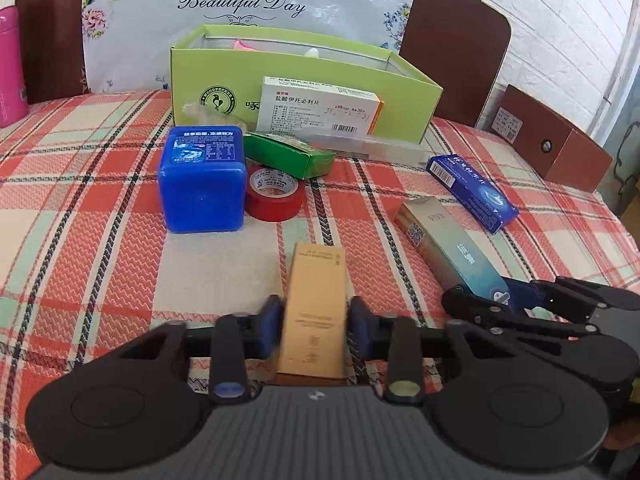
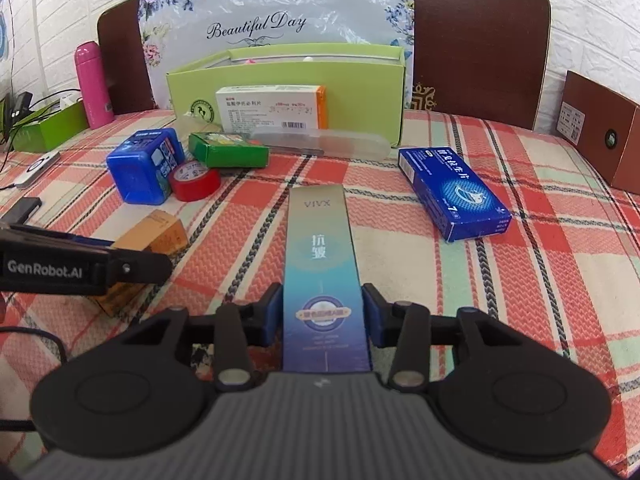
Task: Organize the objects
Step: 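Carry tan box and VIVX box into the lime-green box and open both grippers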
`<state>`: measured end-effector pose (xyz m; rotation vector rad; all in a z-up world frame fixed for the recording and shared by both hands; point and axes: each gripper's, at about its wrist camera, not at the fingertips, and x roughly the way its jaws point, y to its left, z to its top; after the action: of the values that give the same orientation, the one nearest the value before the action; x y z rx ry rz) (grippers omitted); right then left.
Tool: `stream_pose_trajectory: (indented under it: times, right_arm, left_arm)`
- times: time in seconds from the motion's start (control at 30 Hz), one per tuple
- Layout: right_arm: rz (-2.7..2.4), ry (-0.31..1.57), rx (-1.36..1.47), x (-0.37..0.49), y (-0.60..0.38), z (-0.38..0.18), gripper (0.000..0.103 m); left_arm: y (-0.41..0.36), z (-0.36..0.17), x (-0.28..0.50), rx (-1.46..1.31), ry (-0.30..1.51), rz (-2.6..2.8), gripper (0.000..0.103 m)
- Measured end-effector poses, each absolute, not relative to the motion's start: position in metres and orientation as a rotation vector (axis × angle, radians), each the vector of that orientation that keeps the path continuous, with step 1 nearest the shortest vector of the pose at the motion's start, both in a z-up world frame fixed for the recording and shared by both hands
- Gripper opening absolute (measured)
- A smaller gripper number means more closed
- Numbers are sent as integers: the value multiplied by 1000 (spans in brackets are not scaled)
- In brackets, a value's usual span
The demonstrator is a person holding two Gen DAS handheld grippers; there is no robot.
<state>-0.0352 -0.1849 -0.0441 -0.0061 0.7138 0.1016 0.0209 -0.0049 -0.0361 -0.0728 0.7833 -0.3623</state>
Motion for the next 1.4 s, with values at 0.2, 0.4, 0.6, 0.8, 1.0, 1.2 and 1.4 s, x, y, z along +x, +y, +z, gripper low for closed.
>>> stream_pose_trajectory:
  times: [0.2, 0.4, 0.6, 0.8, 1.0, 1.2, 1.4]
  right_arm:
    - [180, 758, 145, -46, -191, -31, 39]
    - [223, 697, 295, -46, -209, 1, 39]
    - [215, 574, 301, -21, -219, 41, 39]
    - [201, 469, 225, 20, -215, 73, 38]
    - [137, 454, 173, 77, -206, 79, 39]
    - [41, 441, 99, 130, -195, 67, 39]
    - [-7, 452, 76, 165, -192, 47, 39]
  left_arm:
    - [3, -21, 16, -130, 797, -429, 34]
    - [11, 17, 19, -155, 721, -471, 34]
    - [16, 62, 36, -138, 591, -469, 34]
    - [11, 100, 69, -110, 483, -454, 34]
    - [3, 105, 130, -148, 479, -388, 34]
    - [-3, 96, 190, -162, 512, -335, 34]
    - [-8, 77, 224, -169, 555, -314, 34]
